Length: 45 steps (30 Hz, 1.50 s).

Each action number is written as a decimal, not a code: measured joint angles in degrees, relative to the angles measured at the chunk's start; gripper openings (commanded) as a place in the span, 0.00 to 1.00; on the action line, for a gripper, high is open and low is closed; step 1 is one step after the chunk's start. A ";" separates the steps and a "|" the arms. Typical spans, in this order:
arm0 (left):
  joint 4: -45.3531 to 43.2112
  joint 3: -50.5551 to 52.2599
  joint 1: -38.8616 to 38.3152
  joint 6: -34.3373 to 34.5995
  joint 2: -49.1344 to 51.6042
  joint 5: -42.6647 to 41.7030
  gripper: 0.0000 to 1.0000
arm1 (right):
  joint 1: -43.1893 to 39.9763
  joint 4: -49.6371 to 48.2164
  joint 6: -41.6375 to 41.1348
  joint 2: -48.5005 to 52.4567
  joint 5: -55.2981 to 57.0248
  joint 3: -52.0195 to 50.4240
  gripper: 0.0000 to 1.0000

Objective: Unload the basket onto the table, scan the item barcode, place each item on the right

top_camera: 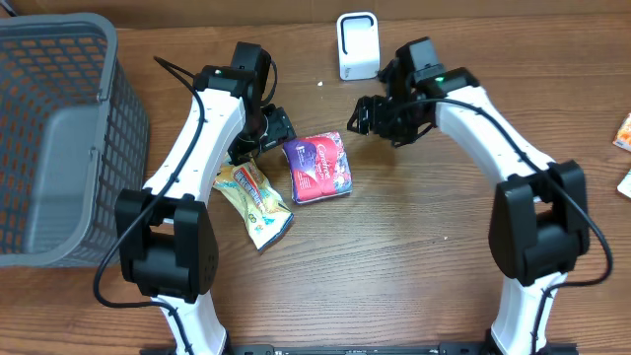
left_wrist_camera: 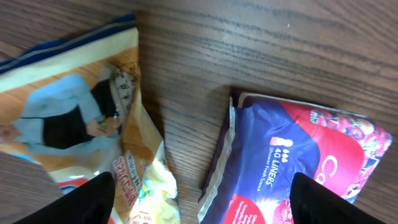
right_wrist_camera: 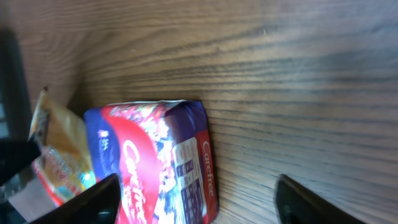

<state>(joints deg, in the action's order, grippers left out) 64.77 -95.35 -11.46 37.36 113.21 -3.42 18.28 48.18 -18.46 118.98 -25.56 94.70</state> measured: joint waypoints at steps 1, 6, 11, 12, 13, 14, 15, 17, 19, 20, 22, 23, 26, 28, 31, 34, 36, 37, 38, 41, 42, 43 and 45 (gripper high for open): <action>-0.04 0.09 0.00 0.00 0.22 -0.35 0.82 | 0.42 -0.09 -0.35 0.66 0.13 0.00 0.70; -0.04 0.17 0.28 -0.22 0.39 -1.27 0.86 | 2.43 0.07 -1.95 2.91 0.02 -0.33 0.63; -0.04 0.17 0.33 -0.26 0.42 -1.53 0.89 | 4.57 -0.04 -2.56 4.83 -1.09 -0.33 0.62; -0.04 0.17 0.33 -0.26 0.42 -1.53 0.89 | 5.01 -0.02 -2.80 5.33 -1.25 -0.33 0.62; -0.04 0.17 0.33 -0.26 0.42 -1.53 0.89 | 5.31 -0.02 -2.99 5.77 -1.31 -0.33 0.62; -0.04 0.17 0.33 -0.26 0.42 -1.53 0.90 | 5.57 -0.02 -3.26 6.12 -1.55 -0.33 0.61; -0.04 0.17 0.33 -0.26 0.42 -1.53 0.90 | 5.84 -0.11 -3.48 6.40 -1.97 -0.33 0.61; -0.04 0.17 0.33 -0.26 0.42 -1.53 0.90 | 6.05 -0.13 -3.74 6.67 -2.64 -0.33 0.55; -0.04 0.17 0.33 -0.26 0.42 -1.53 0.90 | 6.10 -0.20 -3.98 6.91 -3.30 -0.33 0.41; -0.04 0.17 0.33 -0.26 0.42 -1.53 0.90 | 6.10 -0.31 -4.35 7.06 -3.69 -0.33 0.34; -0.04 0.17 0.33 -0.26 0.42 -1.53 0.90 | 6.10 -0.63 -4.48 7.26 -4.50 -0.31 0.16; -0.04 0.17 0.33 -0.26 0.42 -1.53 0.90 | 6.12 -0.59 -4.50 7.26 -4.68 -0.31 0.04; -0.04 0.17 0.33 -0.28 0.42 -1.53 0.91 | 6.01 -0.55 -4.42 7.26 -5.33 -0.31 0.04; -0.02 0.17 0.33 -0.28 0.42 -1.53 0.91 | 5.75 -0.26 -4.26 7.26 -5.42 -0.24 0.04; -0.02 0.17 0.33 -0.28 0.42 -1.53 0.91 | 5.20 2.56 -4.20 7.26 -4.07 0.74 0.04; -0.04 0.17 0.33 -0.39 0.42 -1.53 0.93 | 4.20 6.82 -4.00 7.08 1.68 3.21 0.04; -0.07 0.17 0.33 -0.42 0.42 -1.53 0.93 | 3.72 9.77 -3.61 6.51 7.34 4.74 0.04; -0.04 0.17 0.33 -0.42 0.42 -1.53 0.93 | 3.45 11.15 -3.30 5.64 11.56 5.35 0.04; -0.07 0.17 0.33 -0.42 0.42 -1.53 0.93 | 3.28 12.37 -2.97 4.48 15.80 5.73 0.04; -0.11 0.17 0.33 -0.42 0.42 -1.53 0.94 | 3.15 14.45 -2.45 1.03 24.87 6.14 0.04; -0.11 0.17 0.33 -0.42 0.42 -1.53 0.94 | 3.19 14.86 -2.36 -0.02 27.54 6.21 0.04; -0.13 0.17 0.33 -0.42 0.42 -1.53 0.94 | 3.23 15.78 -2.29 -1.55 31.15 6.40 0.04; -0.15 0.17 0.33 -0.42 0.42 -1.53 0.94 | 3.54 17.31 -2.25 -4.00 36.41 6.69 0.04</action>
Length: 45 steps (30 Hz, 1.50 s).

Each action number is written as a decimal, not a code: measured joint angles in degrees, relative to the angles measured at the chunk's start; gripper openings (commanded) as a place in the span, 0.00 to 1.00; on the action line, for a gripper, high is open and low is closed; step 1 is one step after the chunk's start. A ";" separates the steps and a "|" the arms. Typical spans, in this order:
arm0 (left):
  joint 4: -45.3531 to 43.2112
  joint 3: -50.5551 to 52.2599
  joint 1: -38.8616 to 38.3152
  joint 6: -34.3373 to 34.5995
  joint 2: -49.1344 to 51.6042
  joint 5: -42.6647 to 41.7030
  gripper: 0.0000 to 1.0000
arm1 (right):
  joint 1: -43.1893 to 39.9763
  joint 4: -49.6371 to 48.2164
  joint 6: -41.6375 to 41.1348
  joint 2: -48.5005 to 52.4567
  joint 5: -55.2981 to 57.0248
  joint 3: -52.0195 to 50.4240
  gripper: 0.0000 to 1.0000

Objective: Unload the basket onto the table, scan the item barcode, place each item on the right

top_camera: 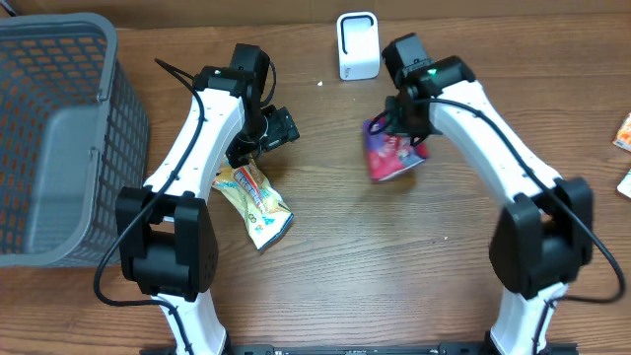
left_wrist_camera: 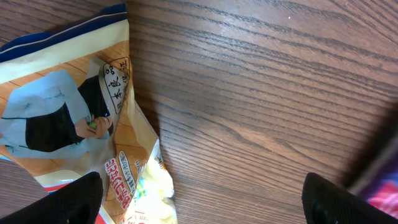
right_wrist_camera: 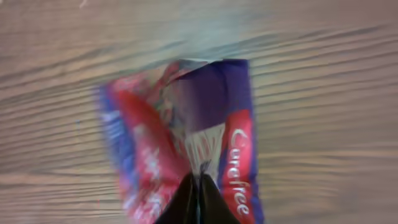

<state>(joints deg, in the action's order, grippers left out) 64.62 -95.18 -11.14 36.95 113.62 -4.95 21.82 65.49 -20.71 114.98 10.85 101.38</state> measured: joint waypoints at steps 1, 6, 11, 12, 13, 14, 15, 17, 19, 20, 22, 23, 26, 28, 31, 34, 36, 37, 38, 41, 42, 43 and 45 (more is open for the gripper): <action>-0.07 0.00 0.00 0.00 0.00 0.00 0.94 | 0.33 1.03 0.00 -1.14 2.32 0.11 0.04; -0.13 0.00 0.00 0.00 0.00 0.00 0.94 | 2.67 4.26 0.22 -3.50 10.51 0.72 0.04; -0.11 0.00 0.00 0.00 0.00 0.00 0.95 | 4.22 5.01 -0.04 -3.45 13.07 0.46 0.04; -0.11 0.00 0.00 0.00 0.00 0.00 0.95 | 4.22 5.01 -0.07 -3.45 13.07 0.26 0.04; -0.13 0.00 0.00 -0.02 0.00 0.00 0.94 | 4.20 5.01 -0.09 -3.45 13.05 0.22 0.04; -0.13 0.00 0.00 -0.04 0.00 -0.02 0.93 | 4.13 5.03 -0.44 -3.45 12.98 0.17 0.04; -0.13 0.00 0.00 -0.20 0.00 -0.09 0.92 | 4.02 5.03 -1.11 -3.45 12.90 0.17 0.06; -0.17 0.00 0.00 -1.14 0.00 -0.90 0.89 | 3.02 4.55 -2.86 -3.45 11.63 0.17 0.14; -0.50 0.00 -0.13 -2.86 0.00 -2.43 0.86 | -0.37 4.02 -3.89 -3.45 7.85 0.17 0.24; -0.66 0.02 -0.22 -4.04 0.00 -3.43 0.82 | -3.65 4.02 -3.67 -3.45 4.35 0.17 0.36; -1.14 0.00 -0.74 -6.25 0.00 -5.31 0.74 | -9.35 3.98 -2.54 -3.45 -0.79 0.17 0.49; -1.42 0.02 -1.16 -7.32 0.00 -6.43 0.70 | -13.94 3.87 -0.37 -3.45 -6.08 0.17 0.52; -3.63 0.02 -2.75 -10.43 0.00 -10.27 0.46 | -25.38 4.20 4.35 -3.45 -16.63 0.17 0.56; -6.21 0.07 -4.13 -11.43 0.00 -13.20 0.26 | -33.73 3.93 7.91 -3.45 -24.06 -0.44 0.45; -10.97 0.17 -6.54 -11.98 0.00 -16.31 0.04 | -39.85 1.53 10.82 -3.48 -29.46 -3.48 0.32; -17.62 0.20 -10.27 -10.03 0.15 -17.90 0.04 | -43.12 -4.94 12.02 -3.48 -33.35 -9.25 0.26; -21.22 0.22 -12.26 -8.48 0.96 -18.53 0.04 | -43.43 -9.97 12.48 -3.45 -35.93 -13.81 0.25; -22.53 0.22 -13.14 -7.87 1.77 -18.84 0.04 | -43.30 -11.47 12.57 -3.45 -36.46 -14.99 0.23; -22.93 0.22 -13.97 -7.28 2.67 -19.08 0.04 | -43.10 -13.46 12.63 -3.45 -36.92 -16.79 0.20; -22.86 0.24 -14.75 -6.75 5.68 -19.30 0.04 | -41.90 -18.05 12.00 -3.45 -38.07 -22.32 0.17; -22.86 0.24 -14.71 -6.62 6.25 -19.30 0.04 | -41.07 -20.52 11.93 -3.45 -38.12 -24.00 0.17; -22.77 0.24 -14.64 -6.54 6.54 -19.30 0.04 | -40.28 -21.62 11.82 -3.43 -38.07 -24.94 0.17; -22.86 0.24 -14.62 -6.38 6.54 -19.21 0.04 | -37.90 -22.16 11.74 -3.39 -38.01 -26.36 0.17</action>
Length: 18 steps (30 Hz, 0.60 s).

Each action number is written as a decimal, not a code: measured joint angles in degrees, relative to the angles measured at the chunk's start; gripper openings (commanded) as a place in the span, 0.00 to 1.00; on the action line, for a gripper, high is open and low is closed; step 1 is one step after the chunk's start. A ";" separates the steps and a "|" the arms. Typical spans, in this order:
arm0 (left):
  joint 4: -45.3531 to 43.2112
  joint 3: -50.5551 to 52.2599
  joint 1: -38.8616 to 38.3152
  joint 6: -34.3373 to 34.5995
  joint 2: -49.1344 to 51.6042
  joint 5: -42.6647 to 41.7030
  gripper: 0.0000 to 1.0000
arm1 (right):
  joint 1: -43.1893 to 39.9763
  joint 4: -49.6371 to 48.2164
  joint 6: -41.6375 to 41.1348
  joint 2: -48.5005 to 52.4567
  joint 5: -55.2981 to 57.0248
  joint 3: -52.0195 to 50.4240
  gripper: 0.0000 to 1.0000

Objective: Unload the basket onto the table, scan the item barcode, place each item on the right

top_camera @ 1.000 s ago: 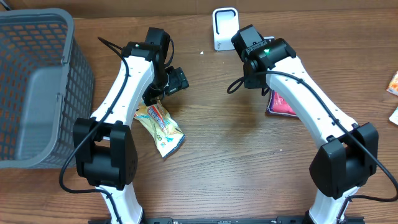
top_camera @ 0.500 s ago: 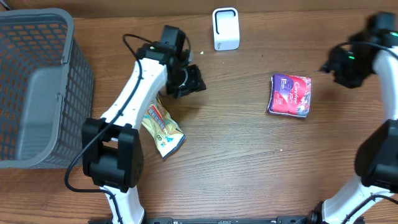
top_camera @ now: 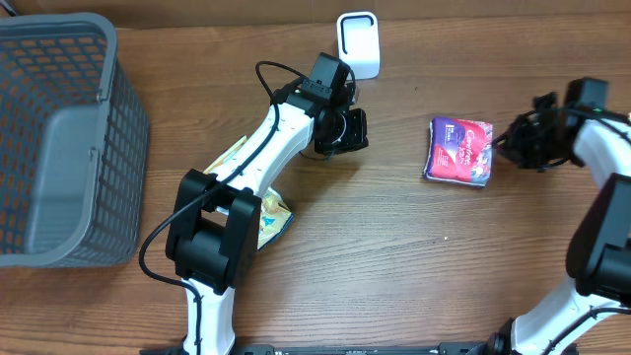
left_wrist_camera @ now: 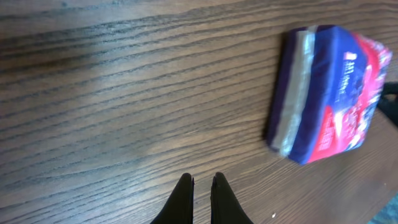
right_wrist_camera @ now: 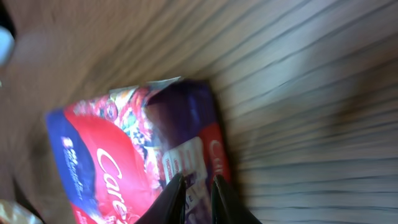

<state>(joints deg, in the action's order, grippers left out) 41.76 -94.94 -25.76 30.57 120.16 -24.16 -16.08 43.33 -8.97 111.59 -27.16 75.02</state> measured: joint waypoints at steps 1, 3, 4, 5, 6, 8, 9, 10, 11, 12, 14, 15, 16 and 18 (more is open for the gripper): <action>-0.02 0.00 0.00 0.00 0.00 0.15 0.04 | 1.92 0.02 -0.02 0.00 -0.07 -0.31 0.17; 0.13 0.00 0.00 0.22 0.02 1.25 0.04 | 5.29 -0.02 -0.04 0.00 0.02 -0.39 0.17; 0.07 0.00 0.00 0.46 0.02 2.08 0.04 | 8.33 -0.11 0.00 0.00 -0.09 -0.39 0.17; 0.15 0.00 0.00 0.63 0.02 2.93 0.04 | 12.57 -0.15 -0.04 0.02 -0.11 -0.39 0.17; 0.15 0.00 0.02 0.66 0.02 3.85 0.04 | 15.76 -0.24 -0.02 0.00 -0.07 -0.39 0.17; 0.22 0.00 0.02 0.74 0.02 5.44 0.04 | 20.85 -0.48 0.00 0.02 -0.17 -0.39 0.21; 0.20 0.00 0.02 0.83 0.02 6.14 0.04 | 22.18 -0.42 0.02 0.00 -0.44 -0.39 0.25; 0.20 0.00 0.02 0.83 0.02 6.78 0.08 | 23.47 0.20 -0.26 0.02 -0.68 -0.28 0.29; 0.24 0.00 0.02 0.83 0.02 7.39 0.09 | 23.74 0.72 -0.09 0.02 -0.85 -0.13 0.30; 0.37 0.00 0.02 0.76 0.02 7.91 0.12 | 23.71 1.49 0.04 0.02 -0.96 0.20 0.33; 0.81 0.00 0.02 0.92 0.02 9.40 0.29 | 23.15 2.80 -0.02 0.02 -0.94 1.38 0.52; 1.14 0.00 0.02 0.98 0.02 10.40 0.35 | 22.62 3.39 -0.17 0.02 -0.90 2.21 0.55; 1.25 0.00 0.02 1.11 0.02 11.10 0.42 | 22.21 4.24 0.31 0.02 -0.92 2.82 0.59; 1.33 0.00 0.02 1.22 0.02 12.33 0.54 | 21.73 6.23 -0.13 0.02 -0.92 2.91 0.67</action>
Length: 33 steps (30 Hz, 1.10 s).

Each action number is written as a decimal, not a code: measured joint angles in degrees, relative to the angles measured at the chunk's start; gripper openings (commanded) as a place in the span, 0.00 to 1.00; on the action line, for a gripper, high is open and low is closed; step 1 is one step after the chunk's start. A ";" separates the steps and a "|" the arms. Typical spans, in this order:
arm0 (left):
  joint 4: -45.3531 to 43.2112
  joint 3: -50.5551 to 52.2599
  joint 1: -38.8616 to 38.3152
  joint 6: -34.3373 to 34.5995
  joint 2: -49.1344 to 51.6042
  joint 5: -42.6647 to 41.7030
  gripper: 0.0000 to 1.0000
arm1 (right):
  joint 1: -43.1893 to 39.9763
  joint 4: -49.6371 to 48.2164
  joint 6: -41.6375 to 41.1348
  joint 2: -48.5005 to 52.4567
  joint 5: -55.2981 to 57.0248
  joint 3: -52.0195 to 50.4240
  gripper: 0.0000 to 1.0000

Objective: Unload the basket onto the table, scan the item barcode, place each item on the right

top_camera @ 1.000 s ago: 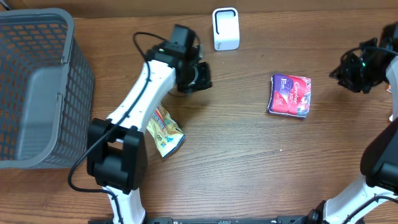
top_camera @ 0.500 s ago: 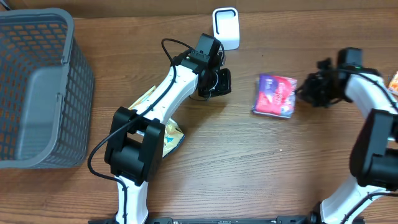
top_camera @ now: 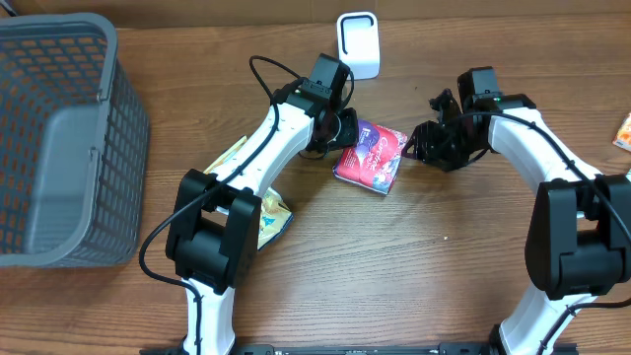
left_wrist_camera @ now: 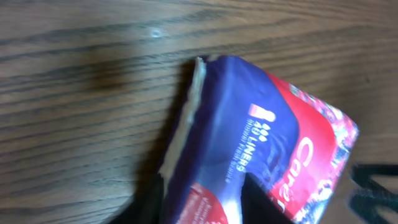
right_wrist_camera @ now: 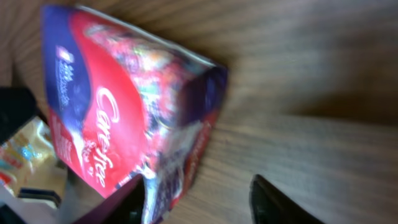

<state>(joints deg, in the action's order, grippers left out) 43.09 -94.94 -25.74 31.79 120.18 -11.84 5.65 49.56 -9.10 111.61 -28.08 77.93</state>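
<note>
The item is a red and purple pack of Carefree liners (top_camera: pixel 372 156), lying on the wooden table between the two arms. My left gripper (top_camera: pixel 338 138) is at its left end. In the left wrist view the pack (left_wrist_camera: pixel 261 137) fills the gap between the two fingers, and the gripper (left_wrist_camera: pixel 199 202) is shut on its end. My right gripper (top_camera: pixel 430 146) stands open just right of the pack. In its wrist view the pack (right_wrist_camera: pixel 118 106) touches the left finger while the gripper (right_wrist_camera: pixel 202 199) holds nothing. The white scanner (top_camera: pixel 358 44) stands at the back.
A grey mesh basket (top_camera: pixel 126 128) takes up the left side. A yellow snack bag (top_camera: pixel 268 215) lies under the left arm. Two small packets (top_camera: pixel 623 130) sit at the right table edge.
The pack lay further right, by the right gripper; it now lies left of that, at the left gripper. The left gripper was shut on nothing and now grips the pack. The right gripper opened.
First the pack lay next to the snack bag by the open left gripper, the right gripper open above it. Then the right gripper held it below the scanner. Later it lay on the right. Now it lies mid-table in the left gripper.
</note>
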 measured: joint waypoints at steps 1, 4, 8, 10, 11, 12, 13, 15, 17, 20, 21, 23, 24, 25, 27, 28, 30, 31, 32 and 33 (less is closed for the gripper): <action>-0.02 0.00 0.00 -0.13 0.00 0.46 0.57 | -0.04 0.66 0.20 0.00 0.02 0.00 0.68; -0.33 0.00 0.00 -0.24 0.00 1.44 0.63 | 0.35 0.55 0.07 0.04 -0.48 -0.26 0.73; -0.50 0.11 0.00 -0.87 0.00 0.22 0.63 | 0.44 0.15 0.09 0.04 -3.56 -1.38 0.74; -1.14 0.61 -0.02 -1.57 0.00 -0.98 0.63 | 0.44 -0.24 0.07 0.04 -5.25 -1.46 0.74; -1.49 1.29 -0.02 -1.95 0.00 -1.49 0.63 | 0.44 -0.31 0.09 0.04 -5.70 -1.46 0.74; -1.79 1.79 -0.02 -1.99 0.00 -1.68 0.62 | 0.44 -0.33 0.07 0.04 -6.21 -1.46 0.74; -2.86 3.02 -0.02 -2.05 0.00 -1.99 0.61 | 0.46 -0.35 0.09 0.07 -6.45 -1.46 0.74; -4.13 5.18 -0.02 -2.21 0.00 -2.34 0.54 | 0.44 -0.79 0.09 0.07 -6.71 -1.46 0.75; -5.53 6.97 0.00 -2.27 0.00 -2.86 0.45 | 0.33 -1.55 -0.35 0.07 -7.13 -1.46 0.75; -8.68 8.37 -0.02 -2.38 -0.02 -4.39 0.24 | 0.28 -2.03 -0.81 0.07 -7.32 -1.46 0.76; -9.38 8.70 -0.02 -2.38 -0.02 -5.05 0.13 | 0.22 -2.10 -0.92 0.07 -7.34 -1.46 0.76; -10.29 9.20 0.00 -2.38 -0.07 -6.23 0.04 | 0.09 -2.36 -1.18 0.07 -7.19 -1.46 0.77; -10.40 9.25 0.07 -1.97 -0.09 -6.54 0.04 | 0.00 -2.73 -1.40 0.07 -6.62 -1.46 0.79; -10.32 9.35 0.11 -1.75 -0.22 -6.67 0.04 | 0.00 -3.04 -1.46 0.07 -5.99 -1.46 0.80; -9.07 9.42 0.26 0.35 -0.37 -6.97 0.04 | 0.00 -3.96 -2.78 0.07 -3.98 -1.46 0.82; -8.24 9.40 0.26 1.79 -0.39 -7.10 0.04 | 0.00 -4.28 -3.30 0.07 -3.37 -1.46 0.82; -6.16 9.40 0.31 5.40 -0.66 -7.82 0.04 | 0.00 -5.27 -4.57 0.11 -2.54 -1.46 0.82; -5.38 9.40 0.37 6.91 -0.70 -8.35 0.04 | 0.00 -5.64 -5.42 0.11 -2.36 -1.46 0.82; -4.61 9.42 0.50 8.52 -0.72 -9.05 0.04 | 0.02 -6.51 -6.56 0.28 -2.32 -1.46 0.82; -4.02 9.40 0.61 9.62 -0.72 -9.57 0.04 | 0.02 -7.21 -7.26 0.48 -2.45 -1.46 0.82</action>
<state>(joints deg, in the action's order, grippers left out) 39.07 -85.54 -25.12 41.41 119.46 -21.41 5.67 42.35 -16.36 112.09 -30.52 76.47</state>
